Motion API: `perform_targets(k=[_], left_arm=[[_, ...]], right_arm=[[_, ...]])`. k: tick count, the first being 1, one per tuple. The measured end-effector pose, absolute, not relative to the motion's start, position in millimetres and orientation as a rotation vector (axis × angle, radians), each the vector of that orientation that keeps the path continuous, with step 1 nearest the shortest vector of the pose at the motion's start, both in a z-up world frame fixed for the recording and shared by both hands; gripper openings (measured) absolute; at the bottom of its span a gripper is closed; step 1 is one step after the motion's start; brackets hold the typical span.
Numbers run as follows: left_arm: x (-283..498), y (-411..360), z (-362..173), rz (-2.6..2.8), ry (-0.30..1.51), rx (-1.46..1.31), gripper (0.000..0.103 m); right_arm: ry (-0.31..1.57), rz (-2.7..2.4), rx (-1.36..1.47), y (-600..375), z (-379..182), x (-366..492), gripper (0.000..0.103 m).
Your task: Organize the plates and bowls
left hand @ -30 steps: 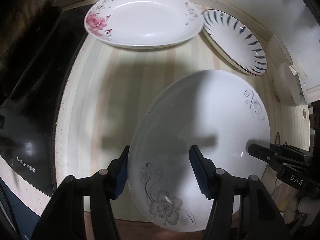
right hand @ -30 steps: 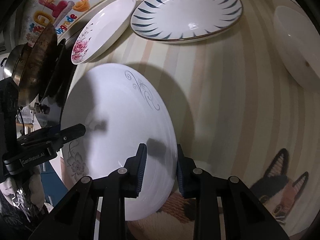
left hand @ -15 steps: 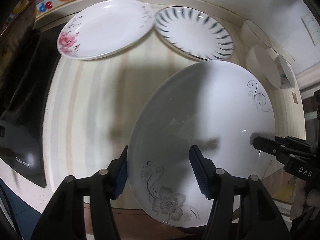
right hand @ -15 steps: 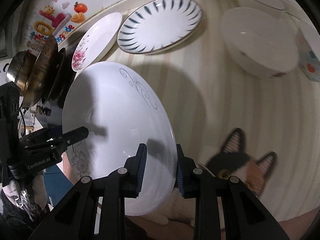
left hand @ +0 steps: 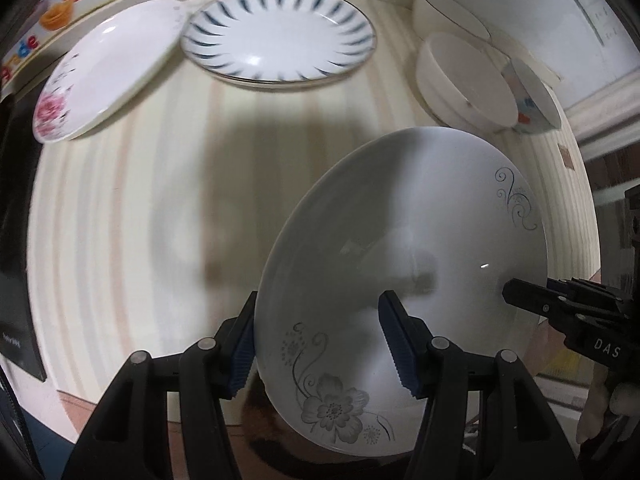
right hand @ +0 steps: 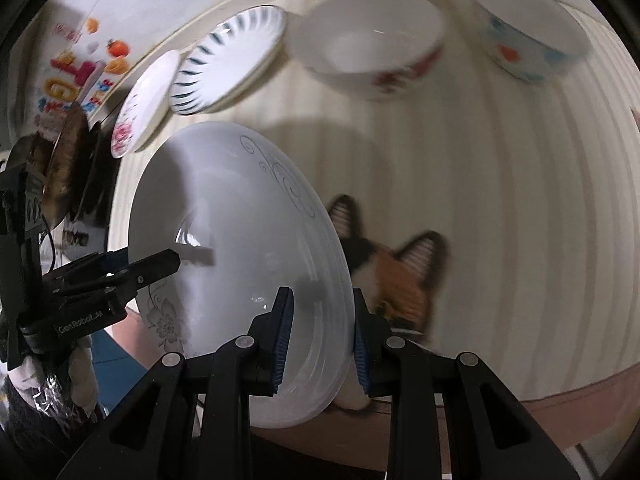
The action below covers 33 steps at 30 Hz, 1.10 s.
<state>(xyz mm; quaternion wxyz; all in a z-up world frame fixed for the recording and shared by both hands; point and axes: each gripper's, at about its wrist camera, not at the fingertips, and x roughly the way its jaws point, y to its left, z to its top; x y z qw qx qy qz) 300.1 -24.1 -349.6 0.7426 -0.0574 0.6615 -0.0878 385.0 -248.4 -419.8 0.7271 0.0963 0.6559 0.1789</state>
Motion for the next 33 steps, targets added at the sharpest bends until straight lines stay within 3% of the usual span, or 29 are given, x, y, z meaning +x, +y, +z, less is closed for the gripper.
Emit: perform_targets(k=[33], left_arm=[[324, -60, -381, -0.176, 1.484, -0.106, 0.055]], right_arm=[[1.481, 0.301, 0.288, -288, -453, 400, 0.030]])
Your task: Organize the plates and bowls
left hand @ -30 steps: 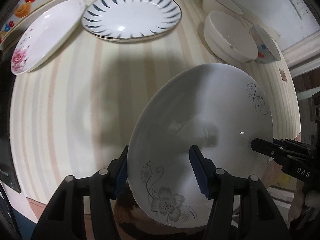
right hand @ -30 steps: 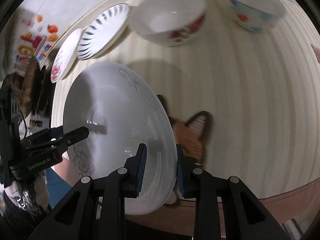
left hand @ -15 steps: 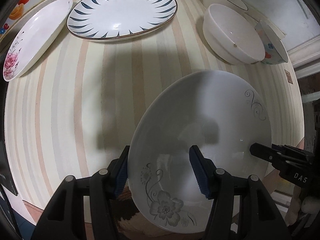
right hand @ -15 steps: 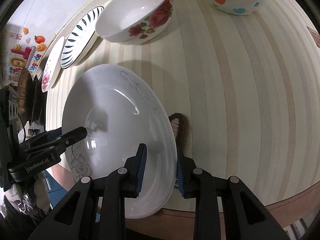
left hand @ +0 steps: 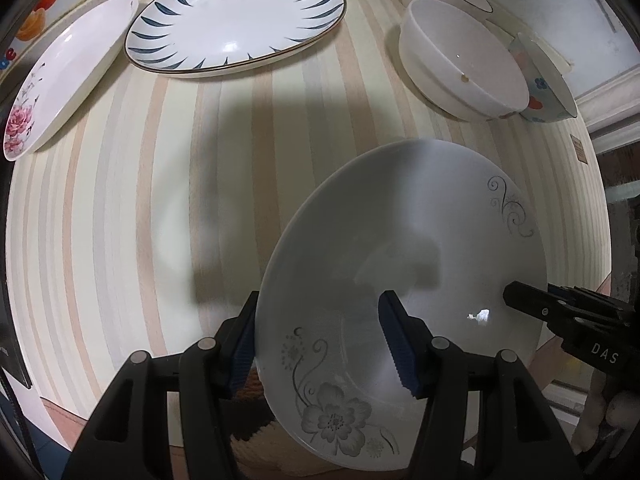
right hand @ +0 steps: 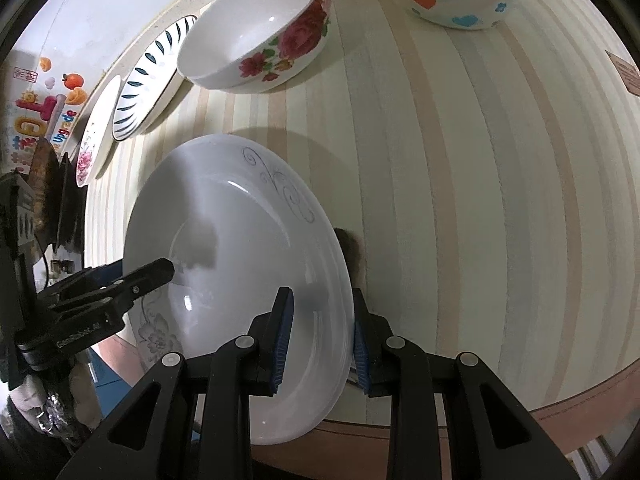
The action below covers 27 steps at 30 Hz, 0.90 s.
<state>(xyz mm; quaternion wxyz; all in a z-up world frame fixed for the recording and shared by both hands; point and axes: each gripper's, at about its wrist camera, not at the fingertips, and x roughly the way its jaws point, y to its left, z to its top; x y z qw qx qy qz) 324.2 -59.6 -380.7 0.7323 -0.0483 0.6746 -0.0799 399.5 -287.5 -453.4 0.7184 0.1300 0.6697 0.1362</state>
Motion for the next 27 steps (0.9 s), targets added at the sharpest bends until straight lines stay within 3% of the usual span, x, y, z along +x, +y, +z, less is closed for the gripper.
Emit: perform_targets(k=[7, 13, 17, 21, 27], left_arm=[[313, -24, -338, -0.141, 1.382, -0.144, 0.055], [327, 75, -303, 0.060, 1.248, -0.253, 0.056], [353, 142, -322, 0.180, 1.236, -0.341, 0.056], [378, 187, -341, 0.265, 1.235, -0.418, 0.055], [398, 215, -360, 0.323, 1.258, -0.472, 0.055]], right_arm=[[1.488, 0.281, 0.317, -290, -443, 403, 0.032], [1.278, 0.307, 0.264, -259, -353, 424, 0.033], [1.175, 0.514, 0.207, -167, -315, 475, 0.044], [1.134, 0.676, 0.113, -64, -318, 537, 0.044], [1.199, 0.768, -0.026, 61, -366, 634, 0.044]])
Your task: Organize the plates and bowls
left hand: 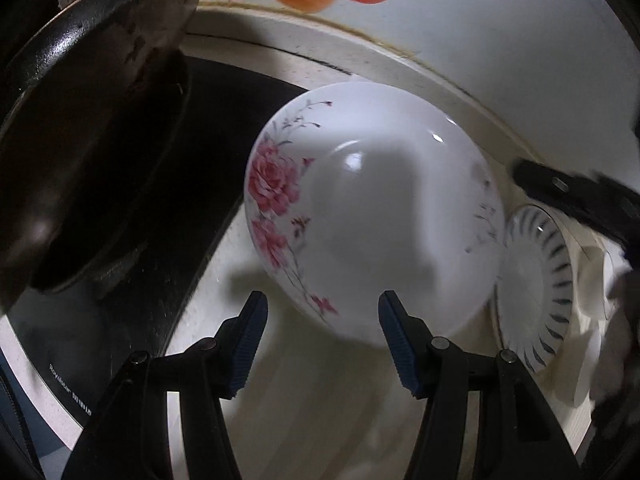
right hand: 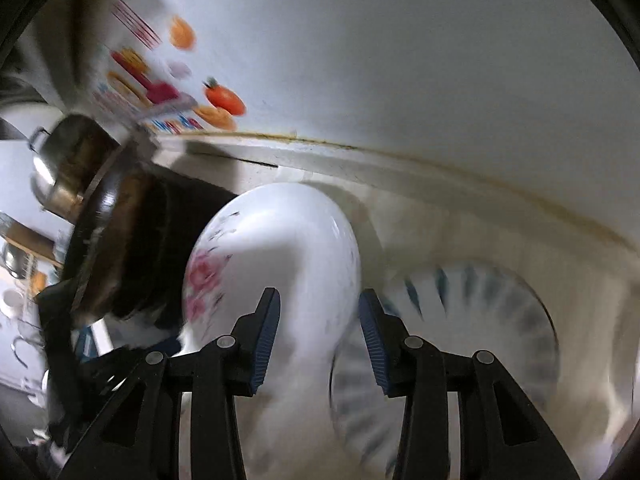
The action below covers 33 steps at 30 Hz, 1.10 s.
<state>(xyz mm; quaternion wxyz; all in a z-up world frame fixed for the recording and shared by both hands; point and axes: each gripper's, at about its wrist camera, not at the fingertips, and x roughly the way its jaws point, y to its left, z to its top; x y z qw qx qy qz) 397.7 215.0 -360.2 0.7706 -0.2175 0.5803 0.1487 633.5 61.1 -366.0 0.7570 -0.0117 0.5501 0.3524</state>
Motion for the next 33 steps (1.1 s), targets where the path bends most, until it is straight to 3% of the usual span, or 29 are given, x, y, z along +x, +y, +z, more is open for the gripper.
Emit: perform_targets(k=[7, 12, 15, 20, 33], left_arm=[[403, 217, -370, 0.354, 1.249, -0.453, 0.055], [403, 213, -371, 0.380, 1.230, -0.430, 0.055], [393, 217, -369, 0.393, 1.206, -0.461, 0.048], [379, 213, -358, 0.394, 1.173, -0.507, 0.048], [363, 187, -320, 0.340, 1.131, -0.488, 0.048]], right_arm=[[1.279, 0.751, -0.140, 114, -420, 680, 0.043], [1.298, 0.771, -0.189, 127, -441, 683, 0.032], [1.279, 0.776, -0.191, 126, -443, 682, 0.030], [1.273, 0.809, -0.173, 119, -443, 677, 0.023], [1.226, 0.823, -0.145, 62, -407, 648, 0.023]])
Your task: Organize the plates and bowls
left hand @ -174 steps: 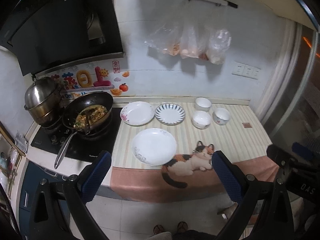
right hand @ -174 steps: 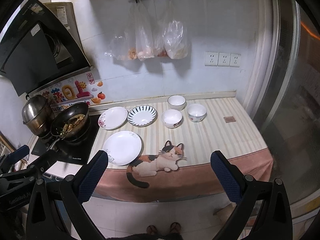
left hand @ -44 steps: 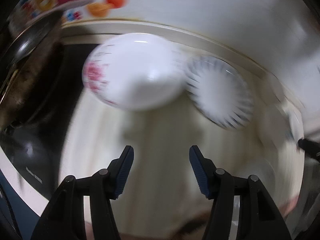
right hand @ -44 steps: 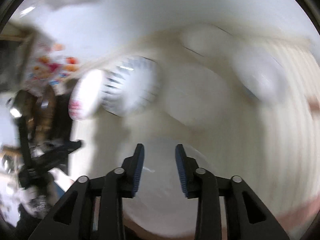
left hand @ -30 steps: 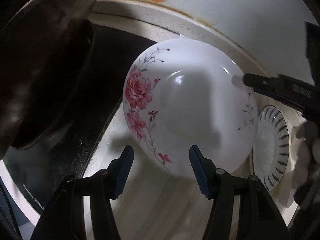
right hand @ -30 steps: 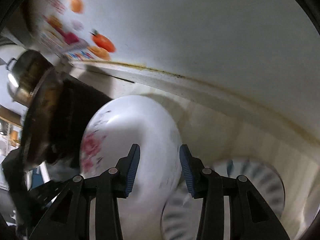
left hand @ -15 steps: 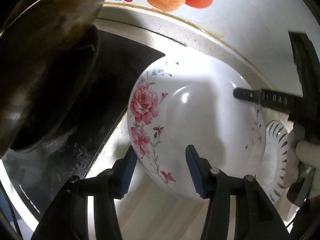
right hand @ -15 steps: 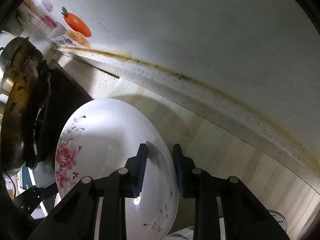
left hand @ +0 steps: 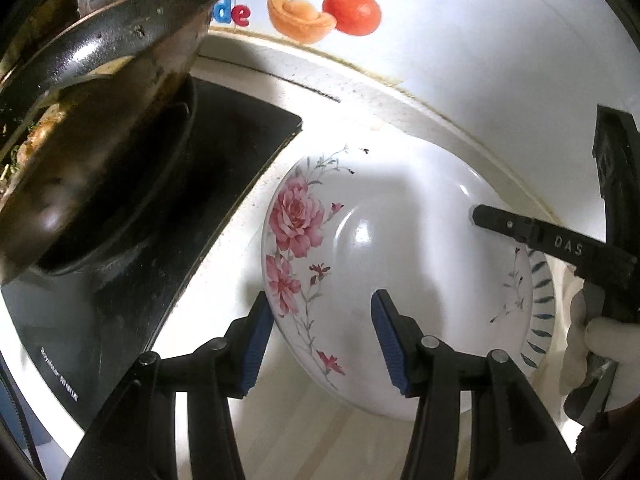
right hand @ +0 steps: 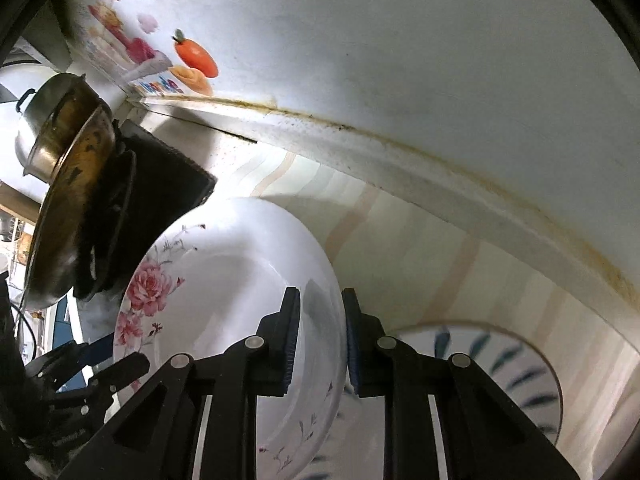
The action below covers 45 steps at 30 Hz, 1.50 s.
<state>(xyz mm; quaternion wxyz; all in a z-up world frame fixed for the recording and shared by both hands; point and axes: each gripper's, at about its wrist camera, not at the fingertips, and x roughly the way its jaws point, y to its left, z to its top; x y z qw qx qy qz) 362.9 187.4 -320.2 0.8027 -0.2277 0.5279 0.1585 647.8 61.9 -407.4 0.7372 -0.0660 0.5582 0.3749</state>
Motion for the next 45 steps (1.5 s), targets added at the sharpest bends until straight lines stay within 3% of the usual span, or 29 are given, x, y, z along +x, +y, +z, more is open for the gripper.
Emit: perform_targets(k=[12, 22, 32, 45], left_arm=[[328, 128, -271, 0.225, 1.128, -0.413, 0.048], [304, 51, -270, 0.050, 1.208, -0.320, 0.048], [287, -9, -293, -0.076, 1.314, -0.212, 0.048], [269, -44, -327, -0.077, 1.407, -0.134, 0.048]], right_arm=[[1.176, 0.788, -0.024, -38, -354, 578, 0.023], [1.198, 0.673, 0.093, -161, -342, 487, 0.023], [1.266, 0.565, 0.234, -263, -375, 406, 0.023], [1.384, 0.518, 0.279, -297, -438, 370, 0.023]])
